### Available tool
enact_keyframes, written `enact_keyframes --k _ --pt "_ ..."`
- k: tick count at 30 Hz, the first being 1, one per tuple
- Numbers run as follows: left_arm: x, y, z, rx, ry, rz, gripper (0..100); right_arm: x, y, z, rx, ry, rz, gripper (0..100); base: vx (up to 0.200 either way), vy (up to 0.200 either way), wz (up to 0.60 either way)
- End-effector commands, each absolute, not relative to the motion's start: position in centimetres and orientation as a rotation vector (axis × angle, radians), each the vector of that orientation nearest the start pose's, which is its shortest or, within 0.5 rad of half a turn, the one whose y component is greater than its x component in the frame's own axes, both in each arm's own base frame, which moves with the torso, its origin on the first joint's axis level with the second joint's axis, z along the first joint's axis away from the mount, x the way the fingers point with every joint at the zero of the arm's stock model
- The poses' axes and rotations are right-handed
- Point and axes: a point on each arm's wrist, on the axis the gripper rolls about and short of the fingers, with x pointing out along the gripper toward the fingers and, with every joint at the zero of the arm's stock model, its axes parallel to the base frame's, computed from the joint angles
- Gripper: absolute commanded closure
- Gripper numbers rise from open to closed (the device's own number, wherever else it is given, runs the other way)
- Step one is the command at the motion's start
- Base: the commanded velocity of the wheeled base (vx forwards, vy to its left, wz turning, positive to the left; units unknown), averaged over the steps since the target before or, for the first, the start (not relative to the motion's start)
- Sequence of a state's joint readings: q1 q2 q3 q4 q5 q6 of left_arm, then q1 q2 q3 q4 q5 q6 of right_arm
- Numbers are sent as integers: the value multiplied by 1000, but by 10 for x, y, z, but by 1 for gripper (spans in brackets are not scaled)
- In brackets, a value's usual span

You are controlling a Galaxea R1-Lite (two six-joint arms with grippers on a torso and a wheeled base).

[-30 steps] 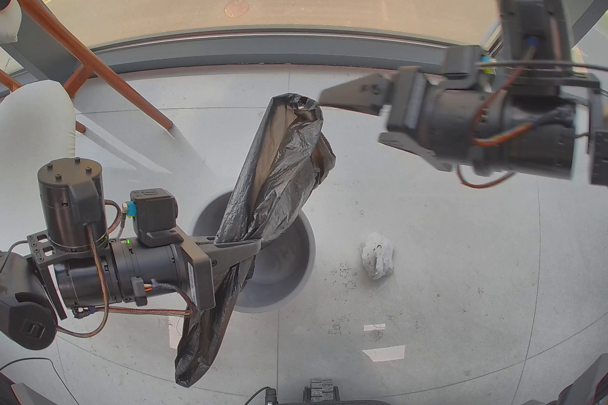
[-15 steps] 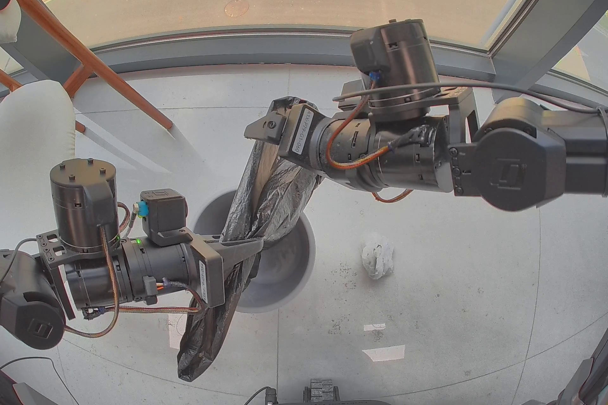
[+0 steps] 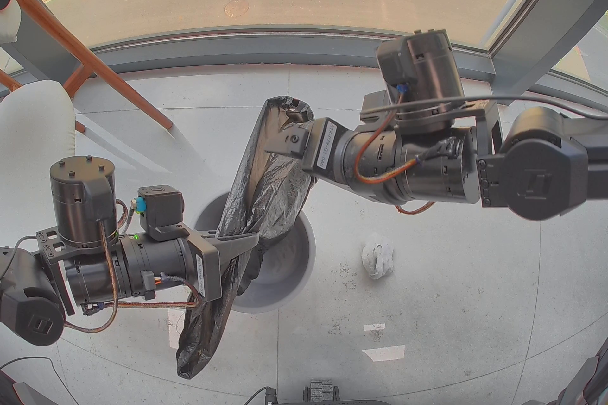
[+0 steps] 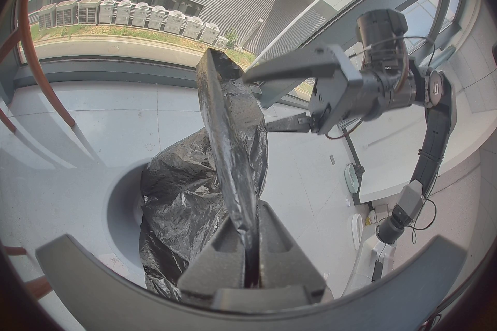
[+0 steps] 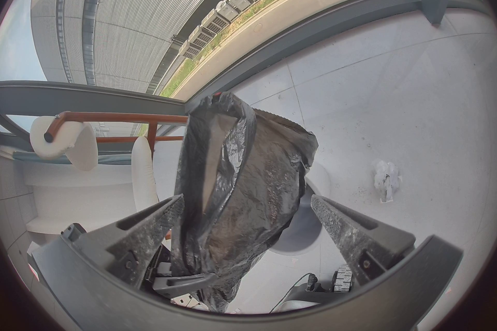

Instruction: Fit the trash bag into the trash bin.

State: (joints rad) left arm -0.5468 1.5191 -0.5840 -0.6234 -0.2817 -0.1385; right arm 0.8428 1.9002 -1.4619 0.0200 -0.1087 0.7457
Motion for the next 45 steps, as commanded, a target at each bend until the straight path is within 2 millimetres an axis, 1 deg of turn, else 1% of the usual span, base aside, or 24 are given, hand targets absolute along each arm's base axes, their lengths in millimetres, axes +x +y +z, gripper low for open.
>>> enact_keyframes --k 1,3,9,13,14,18,21,27,31,33,34,35,37,38,45 --pt "207 -133 172 -87 375 -801 100 254 280 231 481 660 518 0 0 0 0" --pt "206 -134 173 -87 373 -806 100 255 283 228 476 662 522 0 0 0 0" --pt "206 -134 172 -86 374 -812 100 268 300 220 443 658 532 0 0 0 0" --pt "206 -134 173 -86 373 -810 100 271 306 215 433 658 522 0 0 0 0" --pt "206 -134 173 -86 371 -809 100 272 306 214 432 661 521 100 0 0 0" --pt "207 -133 174 -89 366 -802 100 268 307 211 426 675 521 100 0 0 0" --pt "207 -133 173 -90 368 -800 100 265 309 213 426 669 534 100 0 0 0" --pt "206 -133 171 -84 378 -799 100 265 310 216 409 653 544 100 0 0 0" --pt "214 -136 162 -74 414 -783 100 270 309 220 363 608 567 100 0 0 0" --pt "216 -137 160 -72 418 -761 100 271 310 222 351 598 576 100 0 0 0" --pt "219 -135 156 -68 428 -722 100 271 311 220 339 601 583 100 0 0 0" --pt "219 -135 156 -68 428 -722 100 271 311 220 339 601 583 100 0 0 0" --pt "224 -136 149 -62 455 -708 100 274 313 213 314 609 581 100 0 0 0" --pt "225 -137 148 -62 458 -708 0 275 312 210 304 613 578 100 0 0 0" --pt "237 -142 147 -66 455 -700 0 287 305 204 293 619 544 100 0 0 0"
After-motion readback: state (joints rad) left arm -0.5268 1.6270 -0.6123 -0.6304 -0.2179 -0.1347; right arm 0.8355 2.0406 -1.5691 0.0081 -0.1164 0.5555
